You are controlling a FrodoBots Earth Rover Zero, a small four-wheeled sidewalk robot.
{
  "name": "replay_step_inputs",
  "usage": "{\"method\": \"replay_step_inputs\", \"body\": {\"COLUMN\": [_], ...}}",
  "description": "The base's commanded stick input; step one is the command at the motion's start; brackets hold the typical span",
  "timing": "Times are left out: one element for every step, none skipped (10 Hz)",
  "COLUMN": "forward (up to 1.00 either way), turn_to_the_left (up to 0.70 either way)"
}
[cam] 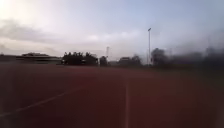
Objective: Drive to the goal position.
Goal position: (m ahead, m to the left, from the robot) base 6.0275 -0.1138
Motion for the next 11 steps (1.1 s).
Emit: {"method": "replay_step_inputs", "body": {"forward": [0.70, 0.70, 0.70, 0.70, 0.70, 0.70, 0.70, 0.70, 0.70, 0.70, 0.70], "turn_to_the_left": [0.00, 0.00, -0.02, -0.10, -0.28, -0.35, -0.35, -0.35, -0.35, -0.35, -0.34]}}
